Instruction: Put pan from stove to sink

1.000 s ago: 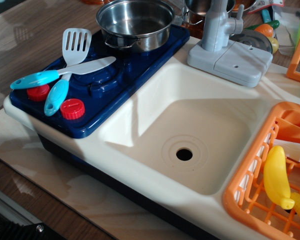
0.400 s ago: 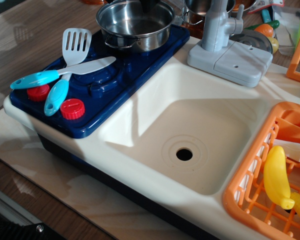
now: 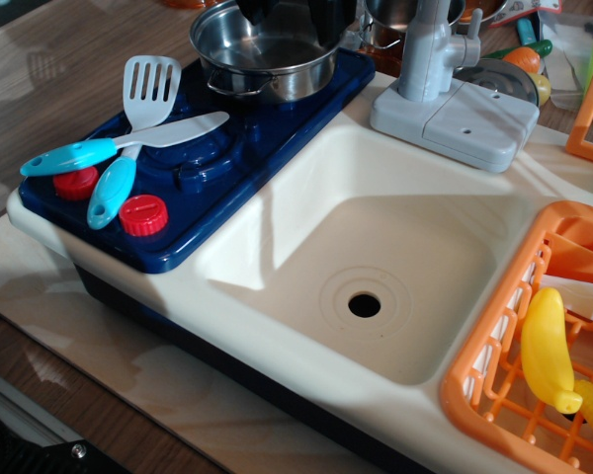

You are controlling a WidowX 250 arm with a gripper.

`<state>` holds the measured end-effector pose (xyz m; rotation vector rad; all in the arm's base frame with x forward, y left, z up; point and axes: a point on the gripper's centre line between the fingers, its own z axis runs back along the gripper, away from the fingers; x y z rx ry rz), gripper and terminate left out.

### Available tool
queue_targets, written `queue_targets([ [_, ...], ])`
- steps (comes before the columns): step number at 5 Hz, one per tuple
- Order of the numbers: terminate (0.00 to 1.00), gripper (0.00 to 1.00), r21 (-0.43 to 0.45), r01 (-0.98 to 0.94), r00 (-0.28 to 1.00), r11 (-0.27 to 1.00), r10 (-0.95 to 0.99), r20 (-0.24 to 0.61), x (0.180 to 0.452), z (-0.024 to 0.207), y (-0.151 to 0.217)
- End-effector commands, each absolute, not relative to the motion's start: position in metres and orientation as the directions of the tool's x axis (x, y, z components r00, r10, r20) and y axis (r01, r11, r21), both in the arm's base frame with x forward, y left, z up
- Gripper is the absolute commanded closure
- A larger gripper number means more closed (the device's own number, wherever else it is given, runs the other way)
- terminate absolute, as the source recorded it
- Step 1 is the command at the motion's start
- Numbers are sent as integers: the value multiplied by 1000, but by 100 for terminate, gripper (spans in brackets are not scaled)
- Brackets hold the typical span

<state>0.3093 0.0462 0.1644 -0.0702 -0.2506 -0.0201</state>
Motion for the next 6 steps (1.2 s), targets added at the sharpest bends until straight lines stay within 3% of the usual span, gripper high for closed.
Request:
queue_targets([
  [1, 0, 0, -53, 41, 954, 998, -24, 299, 310, 170, 41],
  [4, 0, 0, -29, 48, 938, 998, -35, 344, 312, 143, 30],
  [5, 0, 100, -17, 53, 940, 998, -44, 339, 313, 144, 30],
  [6, 0, 100, -10, 48, 941, 999, -42, 336, 314, 147, 30],
])
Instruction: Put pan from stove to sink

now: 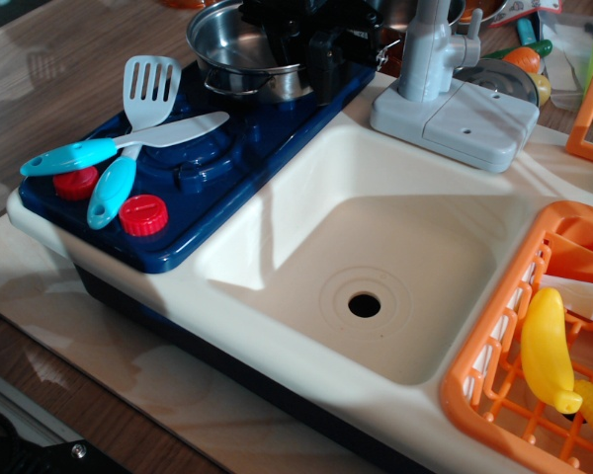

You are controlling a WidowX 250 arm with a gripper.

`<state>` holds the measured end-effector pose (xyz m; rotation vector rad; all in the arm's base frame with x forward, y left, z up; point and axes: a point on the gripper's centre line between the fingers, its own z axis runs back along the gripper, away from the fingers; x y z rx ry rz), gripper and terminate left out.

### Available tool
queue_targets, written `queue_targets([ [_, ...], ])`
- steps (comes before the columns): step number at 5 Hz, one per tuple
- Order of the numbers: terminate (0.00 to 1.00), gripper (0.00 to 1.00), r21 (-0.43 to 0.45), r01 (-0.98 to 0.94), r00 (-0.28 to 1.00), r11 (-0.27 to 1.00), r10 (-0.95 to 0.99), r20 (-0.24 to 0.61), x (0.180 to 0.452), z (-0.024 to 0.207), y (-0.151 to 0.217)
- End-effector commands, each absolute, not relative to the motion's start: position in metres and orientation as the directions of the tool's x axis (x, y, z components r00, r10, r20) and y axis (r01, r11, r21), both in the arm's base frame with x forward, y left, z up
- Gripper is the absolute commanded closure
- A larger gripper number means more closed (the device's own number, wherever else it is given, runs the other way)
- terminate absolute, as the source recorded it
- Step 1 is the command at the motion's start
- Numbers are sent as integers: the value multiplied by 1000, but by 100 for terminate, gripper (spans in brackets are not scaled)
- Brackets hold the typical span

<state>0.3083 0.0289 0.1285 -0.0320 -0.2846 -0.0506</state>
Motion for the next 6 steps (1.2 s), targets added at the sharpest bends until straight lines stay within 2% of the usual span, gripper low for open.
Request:
queue_targets([
  [1, 0, 100, 11, 35, 944, 999, -37, 329, 313, 155, 26],
  [3, 0, 100, 66, -67, 944, 996, 42, 327, 298, 170, 0],
  [5, 0, 100, 88, -164, 915, 982, 118, 385, 274, 162, -37],
  [6, 0, 100, 51, -203, 900, 978, 166, 403, 269, 153, -43],
])
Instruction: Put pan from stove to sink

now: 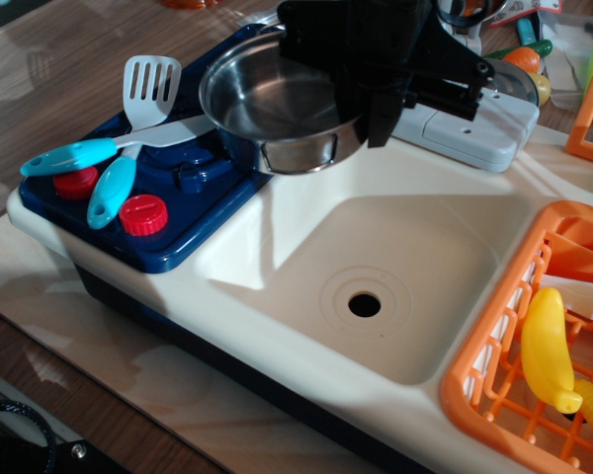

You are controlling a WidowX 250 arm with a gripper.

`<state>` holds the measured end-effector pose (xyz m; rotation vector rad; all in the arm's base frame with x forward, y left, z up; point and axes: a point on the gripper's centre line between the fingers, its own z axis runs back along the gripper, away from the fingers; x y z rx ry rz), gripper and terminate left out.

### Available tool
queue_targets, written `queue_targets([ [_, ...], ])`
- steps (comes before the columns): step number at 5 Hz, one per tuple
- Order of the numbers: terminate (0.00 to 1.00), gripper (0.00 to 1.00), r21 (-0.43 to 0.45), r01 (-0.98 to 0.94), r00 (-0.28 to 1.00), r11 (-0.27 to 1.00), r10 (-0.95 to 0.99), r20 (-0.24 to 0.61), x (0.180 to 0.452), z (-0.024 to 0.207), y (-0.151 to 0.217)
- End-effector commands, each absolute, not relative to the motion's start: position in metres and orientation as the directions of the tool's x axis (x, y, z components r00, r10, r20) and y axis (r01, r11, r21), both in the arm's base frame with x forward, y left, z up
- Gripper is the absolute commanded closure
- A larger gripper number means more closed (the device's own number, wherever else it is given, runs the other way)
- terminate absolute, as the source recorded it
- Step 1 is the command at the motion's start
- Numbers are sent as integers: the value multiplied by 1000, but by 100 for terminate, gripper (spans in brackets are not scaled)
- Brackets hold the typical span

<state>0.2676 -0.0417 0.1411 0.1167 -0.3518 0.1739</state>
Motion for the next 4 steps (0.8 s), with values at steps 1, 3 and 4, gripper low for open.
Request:
queue_targets([
  [1, 0, 100, 5, -255, 876, 967, 228, 426, 263, 140, -59],
  [3, 0, 0, -88, -302, 832, 949, 308, 461, 255, 126, -77],
  [4, 0, 0, -108, -319, 812, 942, 330, 482, 253, 123, -83],
])
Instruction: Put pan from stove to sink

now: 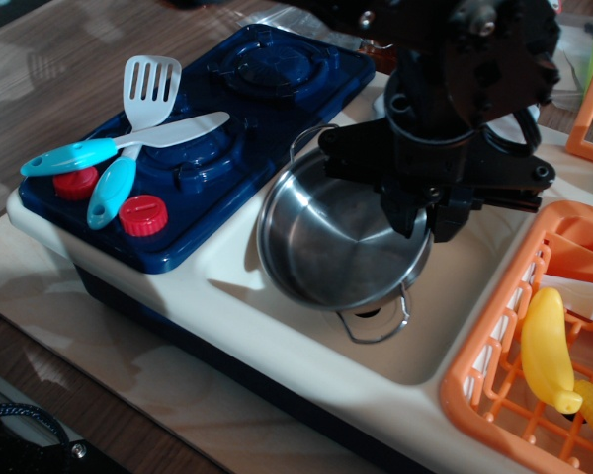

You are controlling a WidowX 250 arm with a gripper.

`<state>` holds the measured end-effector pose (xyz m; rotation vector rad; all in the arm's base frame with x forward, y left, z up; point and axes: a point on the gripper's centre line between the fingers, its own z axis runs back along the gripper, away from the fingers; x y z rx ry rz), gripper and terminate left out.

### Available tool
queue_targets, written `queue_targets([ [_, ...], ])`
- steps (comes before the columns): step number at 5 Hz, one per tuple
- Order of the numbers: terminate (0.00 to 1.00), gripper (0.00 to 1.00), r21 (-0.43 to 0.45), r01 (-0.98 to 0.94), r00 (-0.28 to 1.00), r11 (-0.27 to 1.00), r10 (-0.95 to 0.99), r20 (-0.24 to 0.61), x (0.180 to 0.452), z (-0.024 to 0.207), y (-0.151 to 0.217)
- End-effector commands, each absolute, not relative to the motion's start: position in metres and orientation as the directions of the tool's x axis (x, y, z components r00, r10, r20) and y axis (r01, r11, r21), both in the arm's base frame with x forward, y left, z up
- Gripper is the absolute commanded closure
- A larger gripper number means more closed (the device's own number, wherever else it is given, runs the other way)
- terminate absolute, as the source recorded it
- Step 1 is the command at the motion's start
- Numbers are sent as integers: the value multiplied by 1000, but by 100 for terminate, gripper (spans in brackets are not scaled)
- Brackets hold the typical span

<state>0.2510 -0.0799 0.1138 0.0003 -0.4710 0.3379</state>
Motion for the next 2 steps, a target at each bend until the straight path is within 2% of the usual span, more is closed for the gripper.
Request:
queue_targets([
  [1, 0, 0, -108, -319, 812, 942, 330, 482, 253, 123, -83],
  [2, 100, 0, -108, -319, 812, 942, 330, 482, 253, 123, -83],
])
